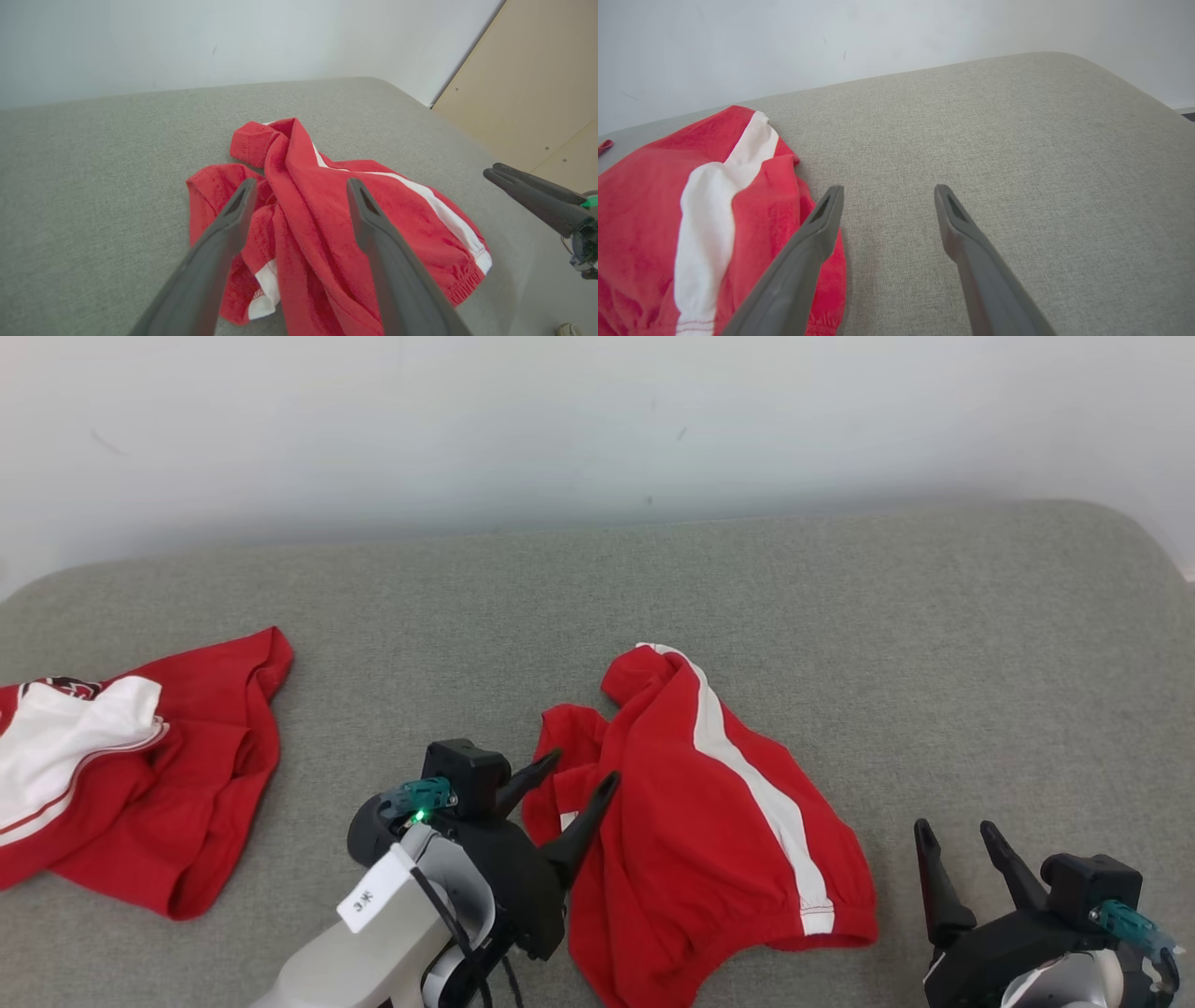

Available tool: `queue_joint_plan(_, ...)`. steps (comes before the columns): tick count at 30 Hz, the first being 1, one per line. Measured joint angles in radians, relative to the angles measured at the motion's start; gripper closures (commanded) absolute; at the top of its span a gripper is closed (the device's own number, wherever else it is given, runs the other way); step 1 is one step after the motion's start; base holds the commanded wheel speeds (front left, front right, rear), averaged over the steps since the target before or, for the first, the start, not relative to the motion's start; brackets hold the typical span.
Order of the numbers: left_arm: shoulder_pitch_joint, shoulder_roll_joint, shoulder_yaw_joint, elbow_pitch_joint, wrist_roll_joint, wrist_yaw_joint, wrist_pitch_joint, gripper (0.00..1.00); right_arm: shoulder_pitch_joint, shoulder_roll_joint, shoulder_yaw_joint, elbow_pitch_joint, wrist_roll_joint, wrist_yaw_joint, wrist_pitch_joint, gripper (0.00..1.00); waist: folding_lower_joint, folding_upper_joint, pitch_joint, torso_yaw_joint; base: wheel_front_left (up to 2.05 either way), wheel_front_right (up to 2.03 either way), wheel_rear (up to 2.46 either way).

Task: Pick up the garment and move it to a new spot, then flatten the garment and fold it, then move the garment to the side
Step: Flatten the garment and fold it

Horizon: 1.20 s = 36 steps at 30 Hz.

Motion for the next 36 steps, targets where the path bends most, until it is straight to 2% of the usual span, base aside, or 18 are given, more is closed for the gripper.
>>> queue_joint_plan(8,-0.001,0.015,-0.038,0.084,0.039,0.040,0.045,0.00,-0.018,0.003,-0.001,0.002,0.007,0.000,0.000,0.00,0.0000,0.0000,0.021,-0.026,0.00,0.00,0.00)
queue_joint_plan(21,0.000,0.005,-0.054,0.171,0.040,0.040,0.079,0.00,-0.021,0.002,-0.007,0.003,0.007,0.000,-0.008,0.00,0.0000,0.0000,0.040,-0.033,0.00,0.00,0.00)
queue_joint_plan(33,0.003,-0.040,-0.085,0.190,0.045,0.020,0.079,0.00,-0.022,0.004,-0.003,0.013,0.010,-0.004,-0.010,0.00,0.0000,0.0000,0.034,-0.006,0.00,0.00,0.00)
queue_joint_plan(36,0.008,-0.049,-0.089,0.188,0.049,0.021,0.075,0.00,-0.021,0.011,0.000,0.015,0.040,0.019,-0.007,0.00,0.0000,0.0000,0.027,-0.002,0.00,0.00,0.00)
